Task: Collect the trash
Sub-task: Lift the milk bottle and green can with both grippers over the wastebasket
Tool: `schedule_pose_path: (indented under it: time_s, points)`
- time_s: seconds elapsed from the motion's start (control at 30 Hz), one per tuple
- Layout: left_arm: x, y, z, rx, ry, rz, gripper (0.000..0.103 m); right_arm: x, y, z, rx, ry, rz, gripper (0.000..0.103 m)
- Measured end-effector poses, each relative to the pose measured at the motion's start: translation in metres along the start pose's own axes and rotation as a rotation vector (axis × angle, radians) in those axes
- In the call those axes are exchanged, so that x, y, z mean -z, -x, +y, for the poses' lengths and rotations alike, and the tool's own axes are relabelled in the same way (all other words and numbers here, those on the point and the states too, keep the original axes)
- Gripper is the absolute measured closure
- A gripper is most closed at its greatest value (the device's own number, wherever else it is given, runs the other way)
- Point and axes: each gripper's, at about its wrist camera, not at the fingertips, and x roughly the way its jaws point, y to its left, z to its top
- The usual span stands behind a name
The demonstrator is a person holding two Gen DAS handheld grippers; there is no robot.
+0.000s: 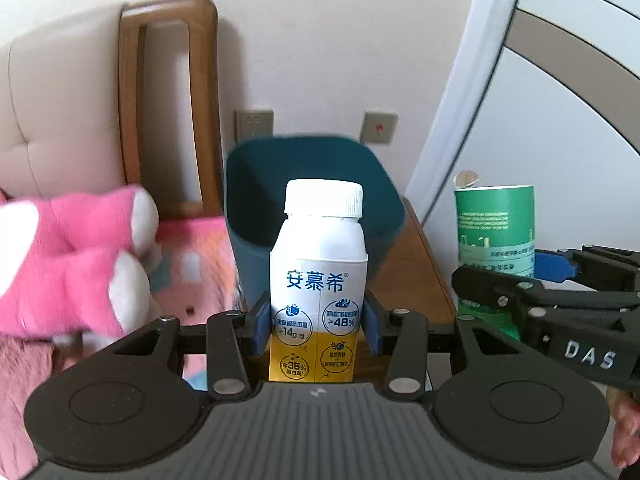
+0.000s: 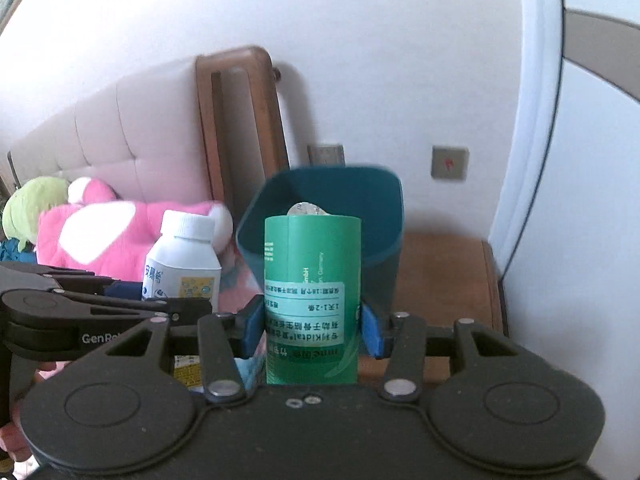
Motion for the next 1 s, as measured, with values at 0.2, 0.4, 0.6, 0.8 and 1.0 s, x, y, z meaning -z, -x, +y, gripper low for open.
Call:
schedule_pose_path:
  time_s: [0.2,0.4,0.6,0.8,1.0]
  points:
    - [-0.06,-0.031,0.002,-0.073,-0.016,-0.021,0.059,-0.05,-0.04,-0.012,-0.026,0.027,-0.012,0.055]
    - [-0.109,-0.089,0.006,-0.143,0.002,0.013,0.059,-0.082,-0.09,-0.03,-0.041,0.051,0.015,0.055]
    - [-0.131,-0.147,0.014,-0.18,0.043,0.084,0.059,-0.095,-0.148,-0.045,-0.052,0.087,0.068,0.055]
    - [-0.134,-0.198,0.015,-0.217,0.039,0.18,0.059,-0.097,-0.192,-0.053,-0.089,0.114,0.13,0.055]
    - [-0.126,-0.24,0.023,-0.215,0.074,0.27,0.059,-0.088,-0.228,-0.063,-0.097,0.136,0.207,0.055]
